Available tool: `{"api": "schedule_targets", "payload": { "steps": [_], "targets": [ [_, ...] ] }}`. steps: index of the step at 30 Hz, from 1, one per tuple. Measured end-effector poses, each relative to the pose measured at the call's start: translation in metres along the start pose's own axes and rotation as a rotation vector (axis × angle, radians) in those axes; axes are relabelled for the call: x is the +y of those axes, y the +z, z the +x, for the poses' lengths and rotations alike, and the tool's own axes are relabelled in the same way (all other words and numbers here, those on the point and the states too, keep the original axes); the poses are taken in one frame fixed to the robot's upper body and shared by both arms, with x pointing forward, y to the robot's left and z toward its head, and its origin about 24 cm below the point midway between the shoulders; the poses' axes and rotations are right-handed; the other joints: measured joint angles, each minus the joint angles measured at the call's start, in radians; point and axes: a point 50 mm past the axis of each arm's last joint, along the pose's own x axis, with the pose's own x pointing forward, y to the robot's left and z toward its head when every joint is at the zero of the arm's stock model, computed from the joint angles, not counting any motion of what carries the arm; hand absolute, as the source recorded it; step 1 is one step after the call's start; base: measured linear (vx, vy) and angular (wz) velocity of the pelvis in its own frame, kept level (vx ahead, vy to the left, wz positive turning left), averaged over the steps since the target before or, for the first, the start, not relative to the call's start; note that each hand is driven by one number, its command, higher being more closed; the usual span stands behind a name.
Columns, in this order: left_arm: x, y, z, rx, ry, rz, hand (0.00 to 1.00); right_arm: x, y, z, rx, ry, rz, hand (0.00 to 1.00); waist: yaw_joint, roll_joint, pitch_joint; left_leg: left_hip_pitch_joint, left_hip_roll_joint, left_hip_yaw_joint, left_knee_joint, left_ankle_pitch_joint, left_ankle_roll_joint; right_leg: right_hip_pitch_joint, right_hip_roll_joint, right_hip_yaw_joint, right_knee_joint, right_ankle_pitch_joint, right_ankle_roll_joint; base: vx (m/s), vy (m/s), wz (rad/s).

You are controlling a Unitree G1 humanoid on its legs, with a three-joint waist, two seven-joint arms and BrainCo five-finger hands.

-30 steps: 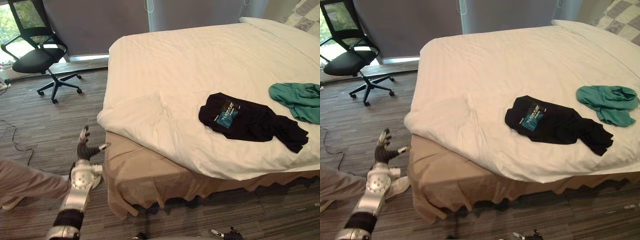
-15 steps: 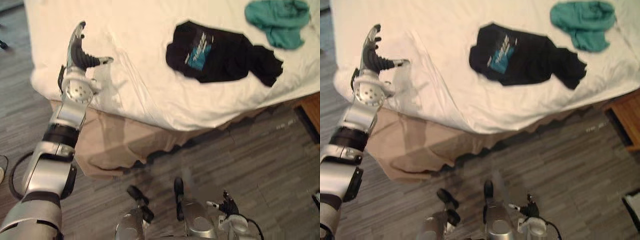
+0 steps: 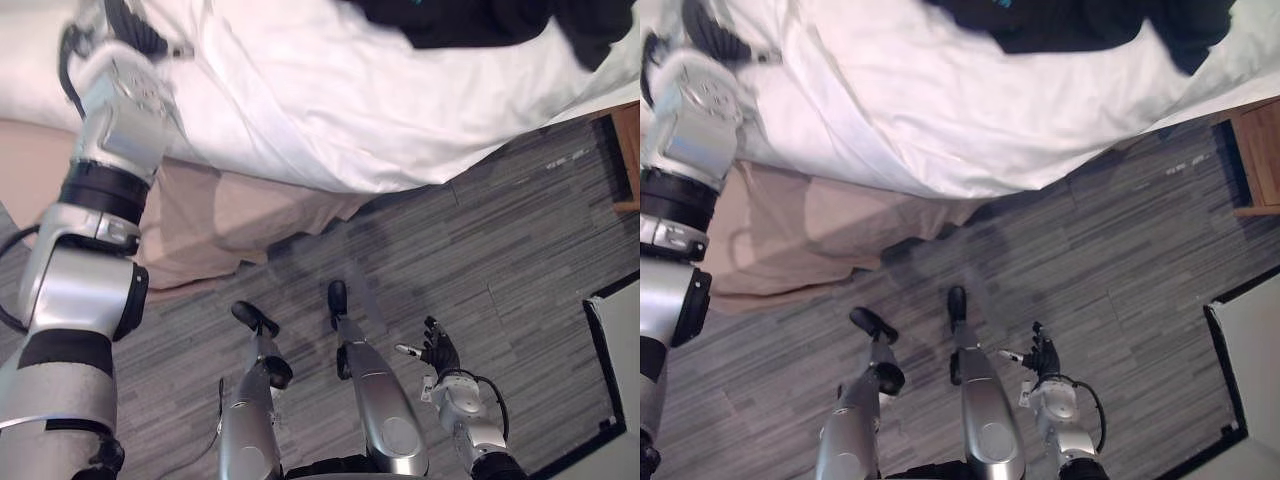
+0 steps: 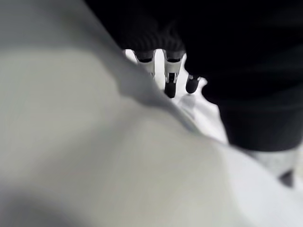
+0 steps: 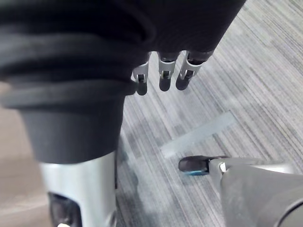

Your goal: Tidy the bed and pick cloth on bed and put in laundry

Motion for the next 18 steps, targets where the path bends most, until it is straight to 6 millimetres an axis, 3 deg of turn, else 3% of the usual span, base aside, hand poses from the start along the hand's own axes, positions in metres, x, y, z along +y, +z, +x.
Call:
{"api": "schedule_targets", "payload": {
  "steps": [7,11,13,14,15,18],
  "targets": [
    [0.013,-0.013,0.005,0.042,-0.094,0.113,1.00,-0.022,0.025,0.002,-0.111,-0.052,0.068,0.00,0.001,0.001,0.000,0.006,0.002,0.001,-0.005,0.000,0.001,-0.002,0.000,-0.009,0.017,-0.001,0.002,0.00,0.000,0.00],
    [-0.024,-0.045,0.005,0.072,-0.271,-0.064,1.00,-0.039,0.023,-0.002,-0.104,-0.094,0.070,0.00,0.002,0.008,0.005,0.097,0.005,-0.004,-0.005,-0.007,-0.007,0.096,-0.001,-0.030,0.014,-0.014,0.004,0.01,-0.011,0.03],
    [-0.061,-0.075,-0.007,0.090,-0.392,-0.167,1.00,-0.044,0.010,-0.007,-0.047,-0.100,0.055,0.00,0.004,0.015,0.003,0.173,0.005,-0.011,-0.005,-0.028,-0.026,0.182,-0.005,-0.053,0.012,-0.036,0.003,0.00,-0.024,0.13],
    [-0.069,-0.080,-0.010,0.087,-0.413,-0.182,1.00,-0.045,0.006,-0.008,-0.025,-0.103,0.049,0.00,0.006,0.015,0.003,0.189,0.005,-0.014,-0.005,-0.029,-0.027,0.200,-0.005,-0.057,0.012,-0.041,0.003,0.01,-0.023,0.20],
    [-0.083,-0.090,-0.017,0.082,-0.447,-0.208,0.00,-0.048,-0.003,-0.009,0.018,-0.111,0.042,0.00,0.010,0.018,0.003,0.211,0.004,-0.024,-0.005,-0.031,-0.029,0.228,-0.007,-0.068,0.012,-0.047,0.003,0.03,-0.025,0.24],
    [-0.113,-0.121,-0.043,0.071,-0.511,-0.306,0.00,-0.060,-0.021,-0.016,0.103,-0.172,0.059,0.00,0.037,0.036,-0.002,0.273,0.002,-0.039,-0.005,-0.035,-0.030,0.301,-0.012,-0.093,0.013,-0.063,0.003,0.05,-0.009,0.18]
  ]
}}
